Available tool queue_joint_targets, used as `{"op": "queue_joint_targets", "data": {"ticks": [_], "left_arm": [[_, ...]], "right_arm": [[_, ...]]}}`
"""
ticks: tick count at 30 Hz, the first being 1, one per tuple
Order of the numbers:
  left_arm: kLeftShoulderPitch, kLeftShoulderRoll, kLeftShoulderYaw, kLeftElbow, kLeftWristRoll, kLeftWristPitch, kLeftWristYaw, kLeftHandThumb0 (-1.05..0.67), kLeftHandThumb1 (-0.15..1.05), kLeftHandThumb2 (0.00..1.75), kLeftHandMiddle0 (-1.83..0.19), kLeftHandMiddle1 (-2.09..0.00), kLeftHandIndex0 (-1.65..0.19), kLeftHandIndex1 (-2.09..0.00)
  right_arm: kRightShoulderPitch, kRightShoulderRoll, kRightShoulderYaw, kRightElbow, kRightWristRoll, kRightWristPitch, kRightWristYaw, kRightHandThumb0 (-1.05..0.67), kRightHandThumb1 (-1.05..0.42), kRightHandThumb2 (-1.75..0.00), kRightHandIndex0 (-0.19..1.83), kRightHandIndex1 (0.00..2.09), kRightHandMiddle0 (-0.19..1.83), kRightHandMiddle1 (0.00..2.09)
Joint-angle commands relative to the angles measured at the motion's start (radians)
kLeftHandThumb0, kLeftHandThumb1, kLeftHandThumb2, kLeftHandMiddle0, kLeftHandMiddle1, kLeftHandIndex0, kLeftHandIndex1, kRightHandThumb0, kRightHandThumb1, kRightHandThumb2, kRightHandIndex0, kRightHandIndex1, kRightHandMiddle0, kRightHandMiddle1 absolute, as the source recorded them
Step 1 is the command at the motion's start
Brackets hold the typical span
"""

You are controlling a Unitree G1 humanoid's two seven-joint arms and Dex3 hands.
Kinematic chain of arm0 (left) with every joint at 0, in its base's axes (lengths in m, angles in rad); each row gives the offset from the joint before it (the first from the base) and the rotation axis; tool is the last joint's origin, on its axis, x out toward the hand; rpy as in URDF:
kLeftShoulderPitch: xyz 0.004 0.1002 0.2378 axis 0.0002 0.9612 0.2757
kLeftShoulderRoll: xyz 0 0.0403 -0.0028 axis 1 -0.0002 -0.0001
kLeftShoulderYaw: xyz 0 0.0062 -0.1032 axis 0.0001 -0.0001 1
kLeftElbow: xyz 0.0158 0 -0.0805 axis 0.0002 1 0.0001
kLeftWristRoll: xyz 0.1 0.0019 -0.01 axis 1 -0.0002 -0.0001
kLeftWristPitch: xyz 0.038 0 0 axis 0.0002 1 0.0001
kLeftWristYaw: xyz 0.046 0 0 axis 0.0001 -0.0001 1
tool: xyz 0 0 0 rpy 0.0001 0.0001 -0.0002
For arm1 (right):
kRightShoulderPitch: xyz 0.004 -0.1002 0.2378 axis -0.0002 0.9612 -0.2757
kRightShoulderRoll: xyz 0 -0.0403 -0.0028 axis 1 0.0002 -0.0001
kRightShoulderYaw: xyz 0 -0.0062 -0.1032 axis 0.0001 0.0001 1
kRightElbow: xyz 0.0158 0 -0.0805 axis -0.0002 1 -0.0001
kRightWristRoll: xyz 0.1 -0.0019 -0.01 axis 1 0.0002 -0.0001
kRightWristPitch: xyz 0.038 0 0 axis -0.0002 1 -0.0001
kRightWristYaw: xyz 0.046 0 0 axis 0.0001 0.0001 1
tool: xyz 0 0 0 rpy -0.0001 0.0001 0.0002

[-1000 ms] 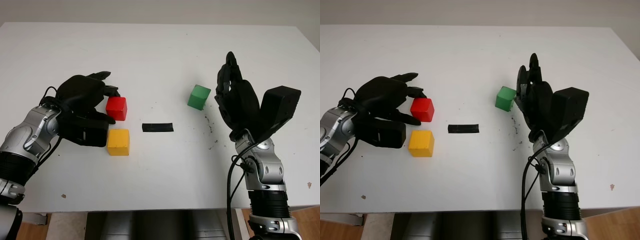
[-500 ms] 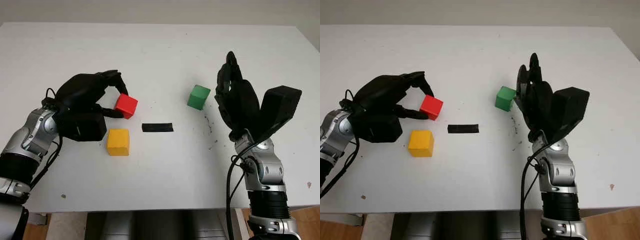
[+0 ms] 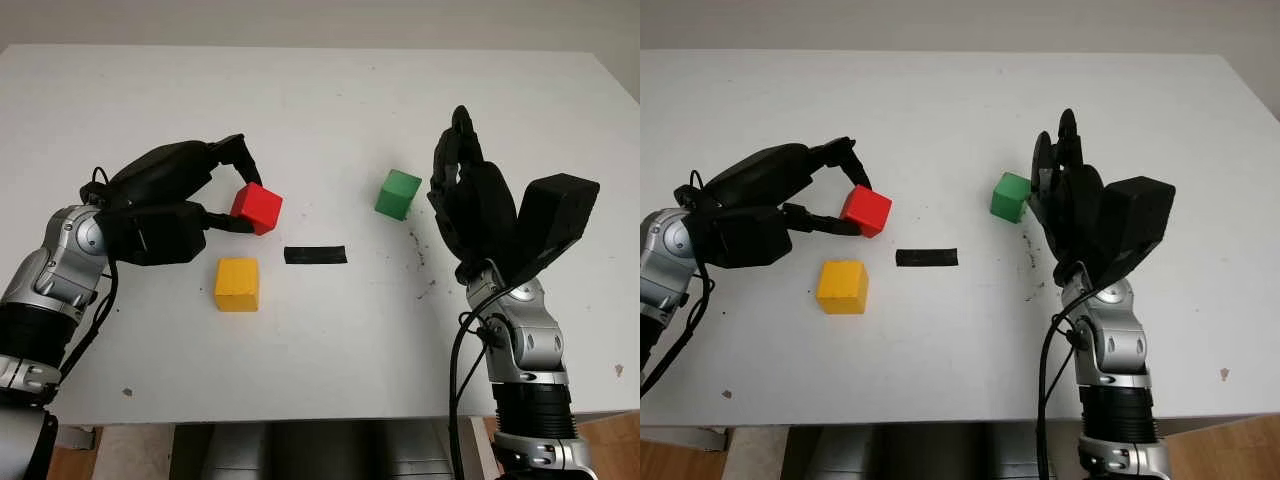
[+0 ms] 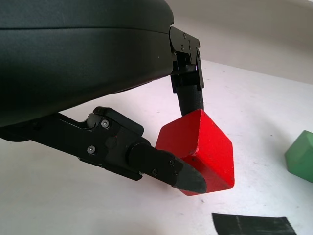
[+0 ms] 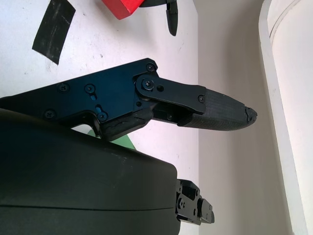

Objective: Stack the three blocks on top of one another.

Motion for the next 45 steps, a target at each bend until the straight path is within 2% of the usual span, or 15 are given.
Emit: {"op": "queue_joint_targets", "data": {"ticks": [1,5,11,23,36,42,45], "left_arm": [[-0.015,-0.016,0.012,-0.027,-0.016,-0.008,-0.009,-0.41,1.05,0.12,-0.11,-0.05,-0.19,-1.74],[-0.009,-0.052,0.021,-0.06,-0.061,0.025,-0.035,-0.44,1.05,0.13,-0.1,-0.05,-0.22,-1.68],[-0.004,-0.12,0.042,-0.071,-0.138,0.039,-0.045,-0.44,1.05,0.1,-0.12,-0.05,-0.24,-1.7],[0.027,-0.173,-0.003,-0.111,-0.109,0.078,-0.075,-0.43,1.05,0.12,-0.11,-0.05,-0.22,-1.66],[0.05,-0.162,-0.101,-0.109,0.139,-0.03,0.033,-0.38,1.04,0.06,-0.12,-0.06,-0.3,-1.39],[0.053,-0.155,-0.131,-0.111,0.247,-0.043,0.095,-0.38,1.04,0.06,-0.12,-0.05,-0.32,-1.38],[0.052,-0.155,-0.139,-0.103,0.278,-0.049,0.117,-0.37,1.03,0.05,-0.12,-0.05,-0.32,-1.44]], "right_arm": [[0.011,0.002,-0.002,-0.01,-0.005,-0.014,-0.002,-0.75,-1.05,-0.65,-0.19,0.0,-0.19,0.0],[0.012,0.001,-0.001,-0.011,-0.007,-0.015,0.0,-0.74,-1.05,-0.65,-0.19,0.0,-0.19,0.0],[0.015,0.006,-0.002,-0.021,-0.009,-0.006,-0.006,-0.74,-1.05,-0.66,-0.19,0.0,-0.19,0.0],[0.022,0.01,-0.007,-0.026,-0.007,-0.009,-0.004,-0.74,-1.05,-0.65,-0.19,0.0,-0.19,0.0],[0.022,0.009,-0.009,-0.023,-0.004,-0.012,-0.002,-0.74,-1.05,-0.65,-0.19,0.0,-0.19,0.0],[0.025,0.004,-0.012,-0.03,0.001,-0.01,0.007,-0.74,-1.05,-0.65,-0.19,0.0,-0.19,0.0],[0.025,0.005,-0.01,-0.033,-0.003,-0.009,0.002,-0.74,-1.05,-0.65,-0.19,0.0,-0.19,0.0]]}}
